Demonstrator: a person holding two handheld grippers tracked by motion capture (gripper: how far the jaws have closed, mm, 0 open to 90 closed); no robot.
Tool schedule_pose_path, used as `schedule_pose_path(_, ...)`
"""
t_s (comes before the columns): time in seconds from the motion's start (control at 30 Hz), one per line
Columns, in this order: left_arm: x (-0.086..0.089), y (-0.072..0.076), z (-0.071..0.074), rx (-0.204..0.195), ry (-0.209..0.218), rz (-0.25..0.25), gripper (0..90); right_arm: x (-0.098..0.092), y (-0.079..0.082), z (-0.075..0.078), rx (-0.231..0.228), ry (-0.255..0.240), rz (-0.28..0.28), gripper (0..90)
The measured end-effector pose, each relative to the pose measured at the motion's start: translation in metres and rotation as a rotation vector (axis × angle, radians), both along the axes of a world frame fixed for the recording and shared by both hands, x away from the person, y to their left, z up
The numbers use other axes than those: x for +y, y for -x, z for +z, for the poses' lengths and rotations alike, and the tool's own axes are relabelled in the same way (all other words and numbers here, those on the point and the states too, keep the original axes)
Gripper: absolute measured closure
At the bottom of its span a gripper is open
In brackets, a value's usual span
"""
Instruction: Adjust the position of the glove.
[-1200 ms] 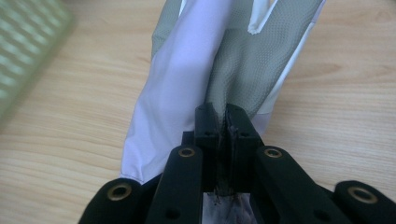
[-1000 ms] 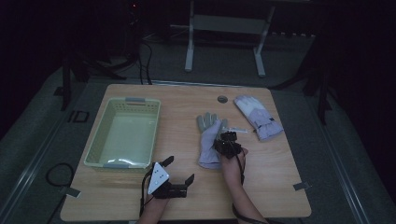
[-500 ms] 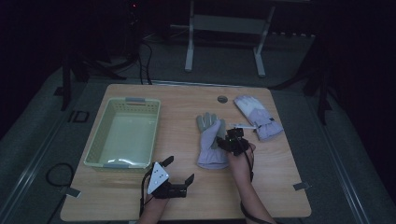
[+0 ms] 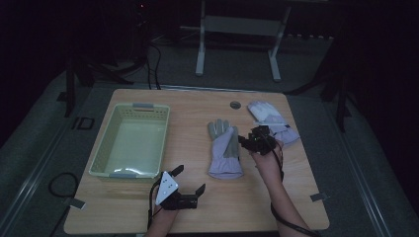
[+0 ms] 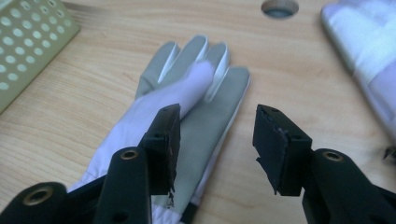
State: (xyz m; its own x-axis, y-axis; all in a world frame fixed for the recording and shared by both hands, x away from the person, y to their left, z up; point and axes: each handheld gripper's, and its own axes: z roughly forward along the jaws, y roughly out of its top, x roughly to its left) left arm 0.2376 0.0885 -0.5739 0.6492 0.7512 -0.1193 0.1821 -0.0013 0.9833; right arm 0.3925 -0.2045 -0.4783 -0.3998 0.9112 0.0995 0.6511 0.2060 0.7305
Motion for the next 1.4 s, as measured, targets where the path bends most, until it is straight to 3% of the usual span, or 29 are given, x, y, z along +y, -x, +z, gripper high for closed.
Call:
schedule_pose_path(0.1, 0.0, 0.0, 0.0, -0.001, 0.0, -0.001, 1.1, -0.008, -0.005, 0.007, -0.027, 0.015, 0.024, 50.3)
schedule_pose_path(0.33, 0.0, 0.0, 0.0, 0.001, 0.002, 0.001, 1.1, -0.046, -0.019, 0.017, -0.072, 0.08, 0.016, 51.3)
schedule_pose_path(0.47, 0.0, 0.0, 0.0, 0.0, -0.002, 0.002, 1.1, -0.07, -0.026, 0.016, -0.078, 0.129, 0.017, 52.8)
schedule_pose_path(0.67, 0.0, 0.0, 0.0, 0.005, -0.003, 0.003, 1.1, -0.104, -0.038, 0.015, -0.076, 0.132, 0.003, 54.1)
schedule_pose_path(0.83, 0.0, 0.0, 0.0, 0.005, -0.004, 0.004, 1.1, -0.115, -0.05, 0.012, -0.072, 0.144, -0.001, 54.3)
schedule_pose_path(0.9, 0.0, 0.0, 0.0, 0.004, -0.004, 0.004, 1.1, -0.12, -0.057, 0.011, -0.072, 0.12, -0.009, 54.4)
schedule_pose_path(1.13, 0.0, 0.0, 0.0, 0.006, 0.002, 0.004, 1.1, -0.13, -0.079, 0.009, -0.072, 0.108, -0.029, 54.0)
schedule_pose_path(1.4, 0.001, 0.0, 0.0, 0.005, 0.006, 0.008, 1.1, -0.127, -0.1, -0.012, -0.011, 0.13, -0.046, 51.8)
